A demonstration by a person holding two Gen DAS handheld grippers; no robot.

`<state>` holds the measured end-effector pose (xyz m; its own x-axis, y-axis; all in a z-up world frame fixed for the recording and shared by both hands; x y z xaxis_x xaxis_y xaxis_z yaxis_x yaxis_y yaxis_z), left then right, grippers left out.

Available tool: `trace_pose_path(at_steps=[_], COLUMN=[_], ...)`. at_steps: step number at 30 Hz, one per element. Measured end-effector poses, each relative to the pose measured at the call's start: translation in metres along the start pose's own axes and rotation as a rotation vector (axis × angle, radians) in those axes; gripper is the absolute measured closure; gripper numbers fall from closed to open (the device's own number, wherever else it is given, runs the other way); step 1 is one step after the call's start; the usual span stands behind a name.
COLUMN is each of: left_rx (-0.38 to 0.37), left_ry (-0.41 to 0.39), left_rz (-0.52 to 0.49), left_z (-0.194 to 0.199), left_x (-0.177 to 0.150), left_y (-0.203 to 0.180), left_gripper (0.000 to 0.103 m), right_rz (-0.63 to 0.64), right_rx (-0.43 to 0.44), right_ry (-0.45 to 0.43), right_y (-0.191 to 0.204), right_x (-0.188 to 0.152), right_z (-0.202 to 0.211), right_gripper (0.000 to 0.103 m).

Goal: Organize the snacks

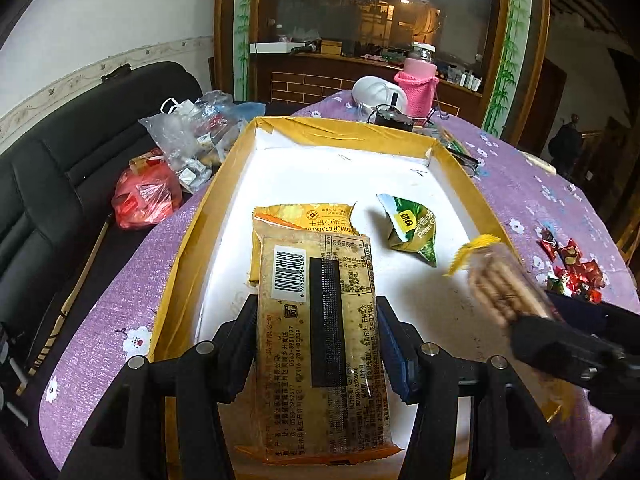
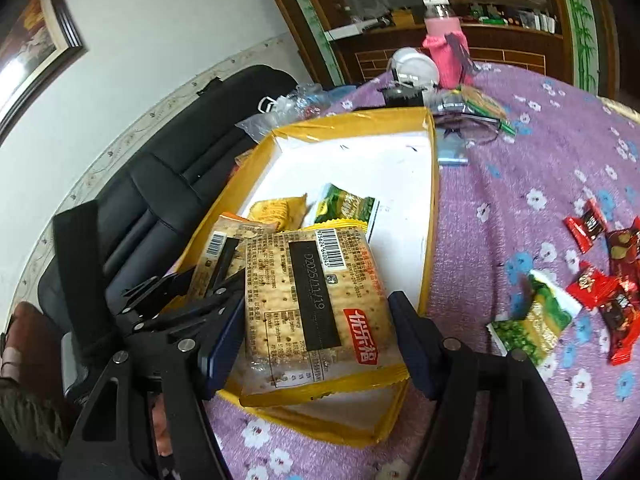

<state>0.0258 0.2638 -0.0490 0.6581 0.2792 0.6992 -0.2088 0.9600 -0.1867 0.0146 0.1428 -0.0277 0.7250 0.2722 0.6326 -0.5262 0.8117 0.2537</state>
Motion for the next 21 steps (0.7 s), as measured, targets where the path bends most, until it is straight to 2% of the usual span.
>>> trace_pose_path(at_steps=[9,21], left_rx=[0.003,-0.024], left_ry=[0.029,0.022], left_rz=[-0.001,0.01], left_z=[-0.005,-0.003], left_x=[-0.002,-0.003], left_y=[0.002,0.001], left_gripper=[0.044,0.044], right_rz=[-0.014,0.005], right_rx=[0.029,0.033], right_ry=[0.015,0.007], right_y=[0.004,0.006], right_x=[-0.006,-0.01], right_z=[-0.014,-0.008], right_gripper=[0.034,0.034])
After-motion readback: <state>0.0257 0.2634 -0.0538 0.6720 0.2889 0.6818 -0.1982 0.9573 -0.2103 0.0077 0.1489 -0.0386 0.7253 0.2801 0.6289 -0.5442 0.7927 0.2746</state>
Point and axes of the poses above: each gripper's, at about its wrist camera, not at the fingertips, and z roughly against the way its jaws point, y to its left, x to its top, the point moved 10 cm from there along -z, roughly the way its jaws point, and after that the axes turned 8 degrees about -x, right-handed, at the moved point
